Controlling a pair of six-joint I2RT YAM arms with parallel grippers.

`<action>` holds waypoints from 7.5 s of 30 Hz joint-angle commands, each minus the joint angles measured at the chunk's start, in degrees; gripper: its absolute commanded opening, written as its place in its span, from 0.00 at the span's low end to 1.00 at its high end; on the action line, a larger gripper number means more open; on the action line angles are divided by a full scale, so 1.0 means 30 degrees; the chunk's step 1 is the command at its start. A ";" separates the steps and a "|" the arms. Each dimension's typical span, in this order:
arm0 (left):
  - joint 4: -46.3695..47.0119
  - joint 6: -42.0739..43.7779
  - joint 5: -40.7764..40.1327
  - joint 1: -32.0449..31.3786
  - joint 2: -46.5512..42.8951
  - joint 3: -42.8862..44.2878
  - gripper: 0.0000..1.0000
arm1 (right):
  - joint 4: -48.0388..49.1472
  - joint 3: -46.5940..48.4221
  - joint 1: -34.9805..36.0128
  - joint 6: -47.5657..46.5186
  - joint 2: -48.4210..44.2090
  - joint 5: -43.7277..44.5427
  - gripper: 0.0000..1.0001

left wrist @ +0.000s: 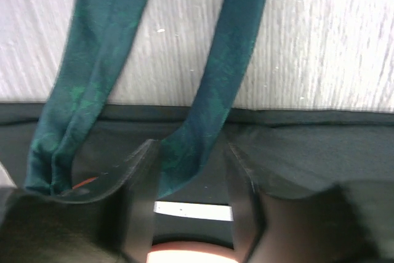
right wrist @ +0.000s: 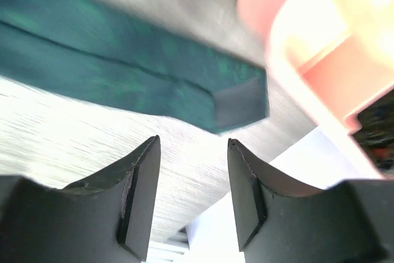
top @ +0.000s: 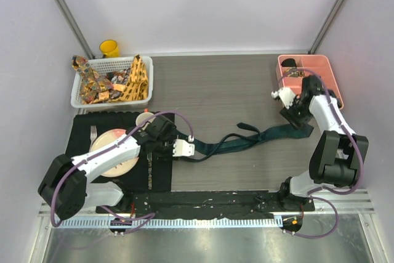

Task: Roll the ties
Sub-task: Flatten out the tie at the center of the board.

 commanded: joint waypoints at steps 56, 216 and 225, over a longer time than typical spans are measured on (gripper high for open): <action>-0.2447 -0.5610 0.0944 0.2307 0.0404 0.5615 0.92 | -0.1874 0.2408 0.2458 0.5087 0.0541 -0.1437 0.45; -0.1512 0.4145 0.3644 0.1076 1.1569 0.9251 0.83 | 0.0323 -0.3039 0.1756 0.4296 0.2419 -0.0153 0.70; -0.3738 0.1950 0.5224 0.1076 1.1276 1.0305 0.31 | 0.0323 -0.3508 0.0763 0.3301 0.2155 0.0961 0.64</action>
